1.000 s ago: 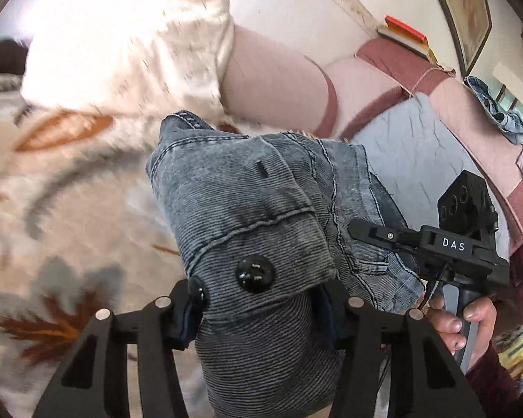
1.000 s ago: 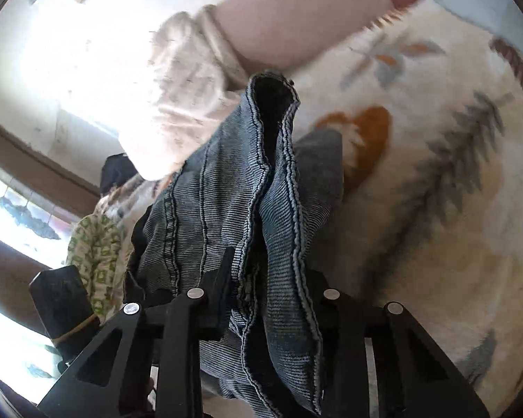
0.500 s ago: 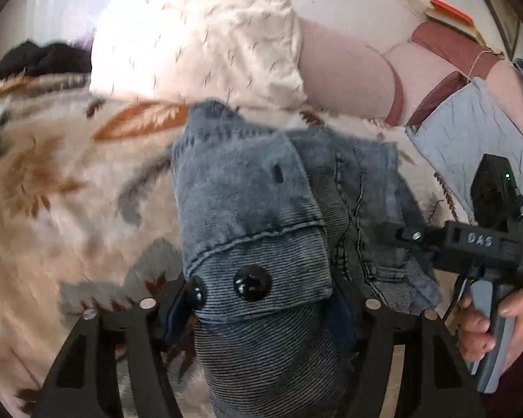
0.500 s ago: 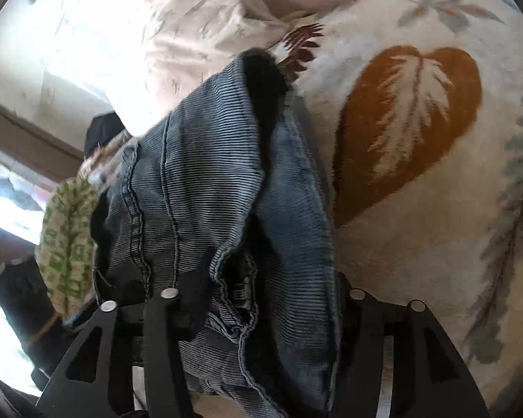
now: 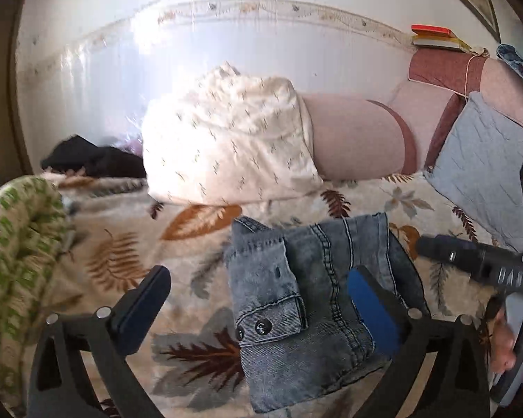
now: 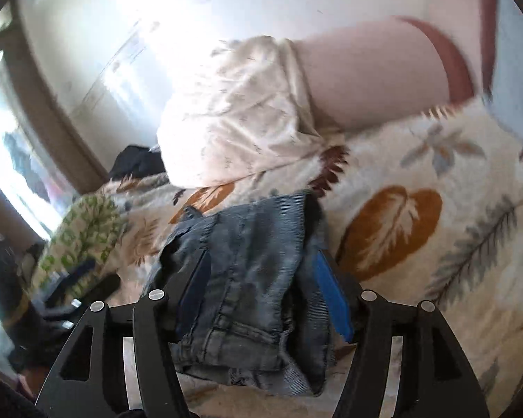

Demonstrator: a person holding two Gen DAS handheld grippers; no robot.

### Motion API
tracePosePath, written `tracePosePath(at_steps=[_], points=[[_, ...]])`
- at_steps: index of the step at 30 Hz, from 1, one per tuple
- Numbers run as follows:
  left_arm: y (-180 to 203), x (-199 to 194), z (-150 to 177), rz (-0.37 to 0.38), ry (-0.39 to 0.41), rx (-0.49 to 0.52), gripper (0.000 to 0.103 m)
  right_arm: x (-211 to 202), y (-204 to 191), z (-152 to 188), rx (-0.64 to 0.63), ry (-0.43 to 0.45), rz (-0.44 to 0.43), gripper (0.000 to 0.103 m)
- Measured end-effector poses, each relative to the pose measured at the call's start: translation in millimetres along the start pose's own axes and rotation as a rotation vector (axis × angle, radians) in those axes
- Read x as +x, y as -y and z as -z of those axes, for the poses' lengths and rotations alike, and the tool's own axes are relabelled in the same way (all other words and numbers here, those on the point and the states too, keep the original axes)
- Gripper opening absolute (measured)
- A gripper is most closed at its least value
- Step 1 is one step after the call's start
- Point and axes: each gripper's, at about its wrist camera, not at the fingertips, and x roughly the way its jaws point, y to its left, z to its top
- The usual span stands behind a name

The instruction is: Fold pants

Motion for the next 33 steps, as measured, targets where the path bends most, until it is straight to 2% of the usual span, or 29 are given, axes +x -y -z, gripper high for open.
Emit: tracePosePath(at_steps=[5, 10, 13, 17, 21, 25, 31, 33], points=[[7, -17, -2, -0.070, 0.009, 0.028, 0.103, -15, -35, 11, -0.093, 0.025, -0.024, 0.061], [8, -36, 0, -0.127, 0.019, 0.016, 0.103, -39, -44, 16, -0.072, 0.083, -0.026, 0.061], [4, -50, 6, -0.158, 0.024, 0.005, 0.103, -58, -50, 19, -0.073, 0.137, 0.008, 0.062], [0, -65, 14, -0.184, 0.035, -0.017, 0.103, -87, -60, 34, -0.087, 0.217, 0.049, 0.077], [-3, -75, 21, -0.201, 0.047, -0.028, 0.103, -102, -67, 51, -0.101, 0.256, 0.077, 0.077], [-4, -83, 30, -0.192, 0.061, -0.055, 0.103, -103, -73, 67, -0.113, 0.250, 0.107, 0.077], [-5, -81, 47, -0.205, 0.083, -0.040, 0.103, -98, -74, 85, -0.095, 0.251, 0.139, 0.077], [-7, -77, 50, -0.211, 0.088, -0.035, 0.103, -92, -76, 86, -0.101, 0.253, 0.180, 0.077]])
